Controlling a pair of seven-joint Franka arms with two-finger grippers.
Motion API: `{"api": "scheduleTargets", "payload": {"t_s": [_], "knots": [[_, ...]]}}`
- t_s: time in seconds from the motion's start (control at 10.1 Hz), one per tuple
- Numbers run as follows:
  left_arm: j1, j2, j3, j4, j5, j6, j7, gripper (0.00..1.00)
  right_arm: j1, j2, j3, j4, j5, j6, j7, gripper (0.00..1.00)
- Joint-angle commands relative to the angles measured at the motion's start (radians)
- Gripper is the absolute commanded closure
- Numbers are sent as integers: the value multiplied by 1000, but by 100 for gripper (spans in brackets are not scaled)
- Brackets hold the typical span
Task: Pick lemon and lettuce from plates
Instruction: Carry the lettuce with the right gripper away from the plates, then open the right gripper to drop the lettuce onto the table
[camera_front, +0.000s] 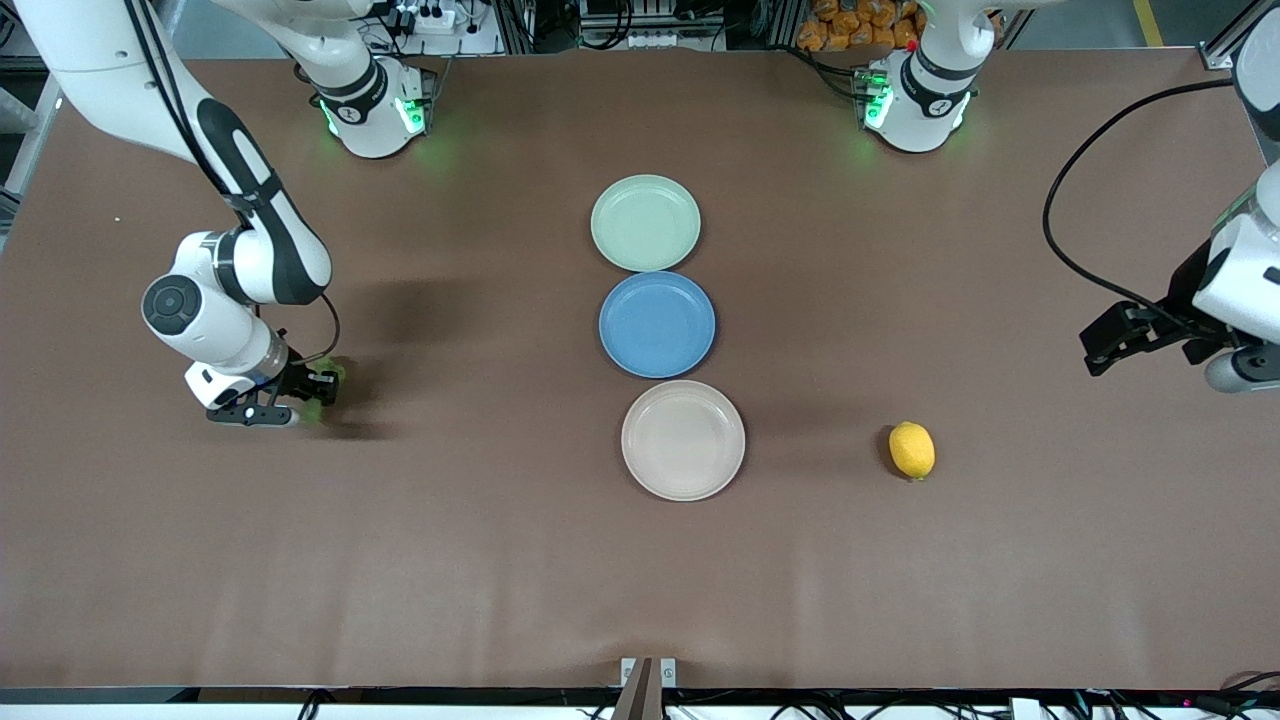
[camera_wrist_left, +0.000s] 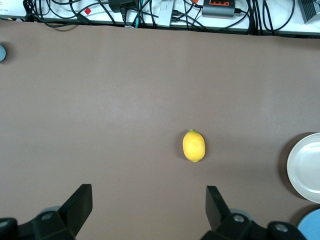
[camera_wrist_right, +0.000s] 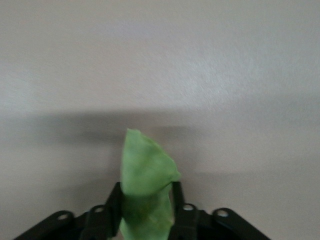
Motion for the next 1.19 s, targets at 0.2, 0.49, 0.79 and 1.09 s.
{"api": "scheduleTargets", "payload": {"t_s": [0.2,0.49,0.79,1.09], "knots": [[24,-40,12,-11,9,-42,41,0,19,-117,3,135,5,-380,-11,0],[53,-45,14,-11,10,-74,52,0,17,-143,3,217,5,-517,-9,0],[95,-34,9,-8,4,-70,73,0,14,-164,1,324,5,-676,-9,0],[123,-36,8,-5,1,-68,188,0,20,-201,1,405,5,-761,-14,0]]}}
